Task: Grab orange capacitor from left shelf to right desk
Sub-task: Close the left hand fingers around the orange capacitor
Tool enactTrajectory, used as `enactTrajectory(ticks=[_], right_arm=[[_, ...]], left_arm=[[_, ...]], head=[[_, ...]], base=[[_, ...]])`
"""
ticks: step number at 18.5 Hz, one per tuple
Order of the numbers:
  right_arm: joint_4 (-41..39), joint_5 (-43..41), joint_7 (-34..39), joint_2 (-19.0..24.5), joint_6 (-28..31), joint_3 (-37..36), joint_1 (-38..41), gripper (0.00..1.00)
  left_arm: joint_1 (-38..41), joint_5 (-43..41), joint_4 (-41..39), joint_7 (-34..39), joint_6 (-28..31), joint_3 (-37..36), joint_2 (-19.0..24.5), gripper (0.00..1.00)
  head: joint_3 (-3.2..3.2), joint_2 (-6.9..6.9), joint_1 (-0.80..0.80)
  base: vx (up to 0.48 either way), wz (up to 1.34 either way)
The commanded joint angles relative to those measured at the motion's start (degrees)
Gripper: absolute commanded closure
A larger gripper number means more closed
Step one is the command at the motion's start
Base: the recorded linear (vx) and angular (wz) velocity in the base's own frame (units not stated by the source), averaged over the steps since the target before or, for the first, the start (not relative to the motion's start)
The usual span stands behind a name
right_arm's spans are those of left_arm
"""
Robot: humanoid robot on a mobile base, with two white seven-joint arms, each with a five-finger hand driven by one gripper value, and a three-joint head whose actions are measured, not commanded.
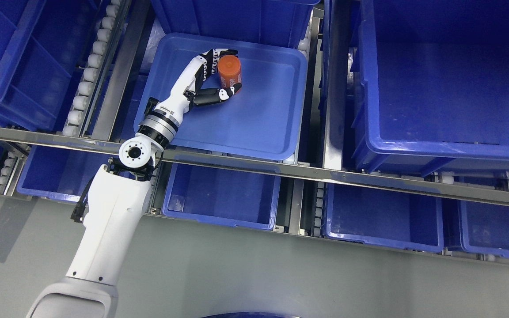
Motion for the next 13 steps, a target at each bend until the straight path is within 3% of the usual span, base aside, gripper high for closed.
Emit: enactTrajectory(ticks=[1, 5, 8, 13], right_arm=[[-1.93, 0.0, -0.05, -1.0, -0.01, -0.62, 0.79, 0.0], [-1.93, 0.0, -0.05, -1.0, -0.01, -0.62, 0.79, 0.0], [-1.93, 0.0, -0.05, -1.0, -0.01, -0.62, 0.79, 0.0], [-1.93, 0.0, -0.05, -1.0, -0.01, -0.62, 0.79, 0.0]], left_arm=[[1.08, -1.15, 2.23, -0.09, -2.42, 1.91, -0.04, 0.65], [2.31, -0.89, 2.23, -0.35, -4.71, 3.14, -0.56, 0.82], [2.93, -0.8, 1.7, -3.68, -7.95, 5.77, -2.47, 1.0], [2.84, -0.62, -1.45, -4.92, -8.31, 7.01, -2.47, 1.0]], head=[[0.0, 0.0, 0.0], [0.0, 0.0, 0.0], [0.0, 0.0, 0.0], [0.0, 0.0, 0.0]], base=[[0.0, 0.0], [0.0, 0.0], [0.0, 0.0], [0.0, 0.0]])
